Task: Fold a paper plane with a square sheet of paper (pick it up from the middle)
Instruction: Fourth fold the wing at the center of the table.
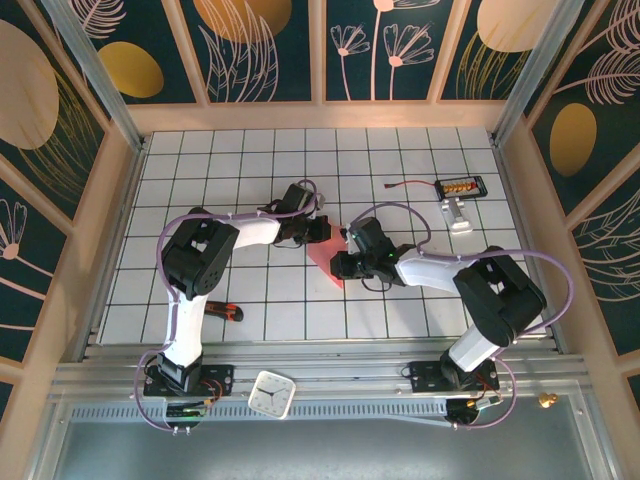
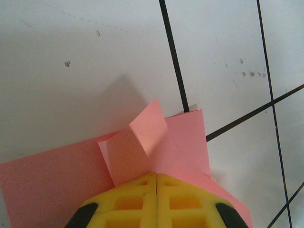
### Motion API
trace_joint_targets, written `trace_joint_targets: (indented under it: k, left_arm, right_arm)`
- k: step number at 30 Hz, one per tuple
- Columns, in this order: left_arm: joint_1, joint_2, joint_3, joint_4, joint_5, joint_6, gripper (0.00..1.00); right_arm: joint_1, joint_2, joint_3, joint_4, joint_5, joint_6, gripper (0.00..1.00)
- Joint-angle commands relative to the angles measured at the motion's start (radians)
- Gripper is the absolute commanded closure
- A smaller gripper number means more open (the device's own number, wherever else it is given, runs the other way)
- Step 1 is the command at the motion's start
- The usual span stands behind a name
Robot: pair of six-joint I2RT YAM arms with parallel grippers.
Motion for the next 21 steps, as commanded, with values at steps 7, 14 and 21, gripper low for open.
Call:
trace_joint_targets:
  k: [7, 14, 21]
  left_arm:
    - [0.007, 0.0, -0.029, -0.09, -0.062, 0.02, 1.0]
    - [0.007, -0.008, -0.025, -0.093, -0.062, 0.018, 1.0]
    - [0.007, -0.025, -0.026, -0.095, -0.062, 0.014, 0.99]
  right_arm:
    - [-0.012, 0.032, 0.02, -0.045, 0.002, -0.059, 0.89]
    - [-0.021, 0.048, 0.017, -0.048, 0.002, -0.074, 0.9]
    - [-0.028, 0.056, 0.025, -0.056, 0.002, -0.091, 0.91]
